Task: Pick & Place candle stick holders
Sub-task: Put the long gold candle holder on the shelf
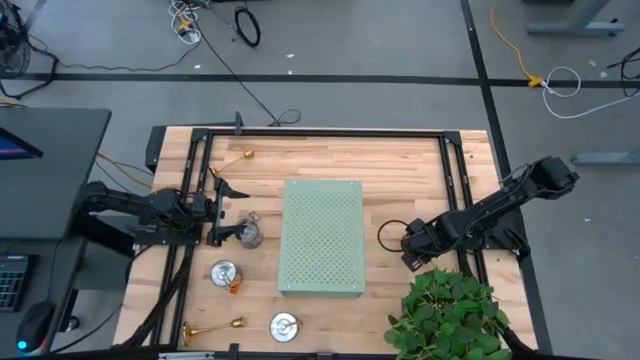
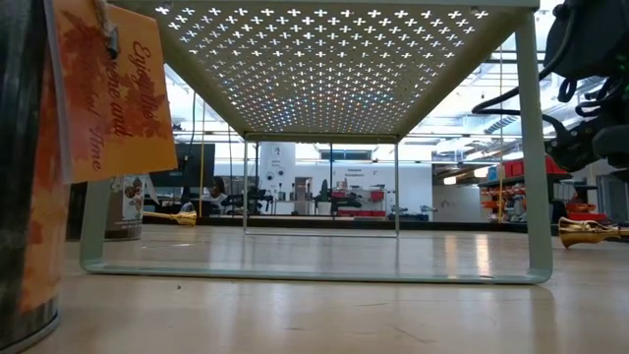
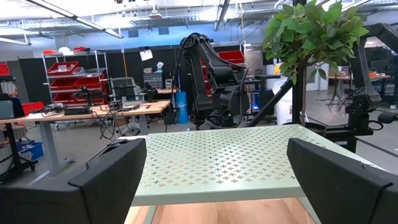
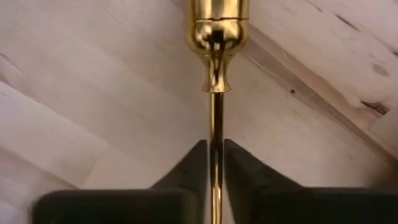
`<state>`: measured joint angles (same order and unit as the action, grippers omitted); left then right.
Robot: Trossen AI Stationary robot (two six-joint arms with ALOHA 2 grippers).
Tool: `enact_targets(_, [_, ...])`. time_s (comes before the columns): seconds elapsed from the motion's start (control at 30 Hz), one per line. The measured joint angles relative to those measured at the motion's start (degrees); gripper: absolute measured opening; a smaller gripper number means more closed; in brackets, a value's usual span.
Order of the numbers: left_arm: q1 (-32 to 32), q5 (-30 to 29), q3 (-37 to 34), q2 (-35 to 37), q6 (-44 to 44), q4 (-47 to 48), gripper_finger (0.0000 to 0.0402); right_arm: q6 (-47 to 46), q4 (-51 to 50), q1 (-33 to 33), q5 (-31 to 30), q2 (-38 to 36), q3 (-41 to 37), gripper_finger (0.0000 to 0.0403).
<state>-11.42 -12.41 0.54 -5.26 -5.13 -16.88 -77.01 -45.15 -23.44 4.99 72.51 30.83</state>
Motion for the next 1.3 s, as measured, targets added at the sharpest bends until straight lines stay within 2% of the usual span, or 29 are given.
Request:
enact_targets(0.07, [0.0, 0.0, 0.0, 0.0, 0.0, 0.0, 0.0399, 0.8, 0.0, 0.0, 0.0, -0.1, 0.0, 0.0014])
enact_targets(0.27, [0.0, 0.0, 0.0, 0.0, 0.0, 0.0, 0.0399, 3.1, 0.2, 1.3, 0.1, -0.1, 0.1, 0.0012])
enact_targets(0.43, [0.0, 0.0, 0.0, 0.0, 0.0, 0.0, 0.0399, 8.9, -1.5, 5.5, -1.2, -0.2, 1.8, 0.0009])
enact_targets(0.57, [0.0, 0.0, 0.0, 0.0, 0.0, 0.0, 0.0399, 15.8, -7.7, 9.5, -4.0, -0.2, 6.8, 0.0008])
enact_targets(0.73, [0.0, 0.0, 0.0, 0.0, 0.0, 0.0, 0.0399, 23.5, -19.9, 15.2, -12.6, -0.5, 16.5, 0.0007])
enact_targets(0.93, [0.0, 0.0, 0.0, 0.0, 0.0, 0.0, 0.0399, 32.7, -24.9, 21.6, -24.9, -2.6, 29.6, 0.0006])
enact_targets(1.03, [0.0, 0.0, 0.0, 0.0, 0.0, 0.0, 0.0399, 37.6, -22.5, 24.2, -30.0, -3.8, 35.5, 0.0006])
enact_targets(1.13, [0.0, 0.0, 0.0, 0.0, 0.0, 0.0, 0.0399, 43.7, -15.9, 25.8, -33.5, -4.5, 39.4, 0.0006])
enact_targets(1.3, [0.0, 0.0, 0.0, 0.0, 0.0, 0.0, 0.0399, 55.3, 8.3, 26.7, -33.1, -4.6, 40.3, 0.0006])
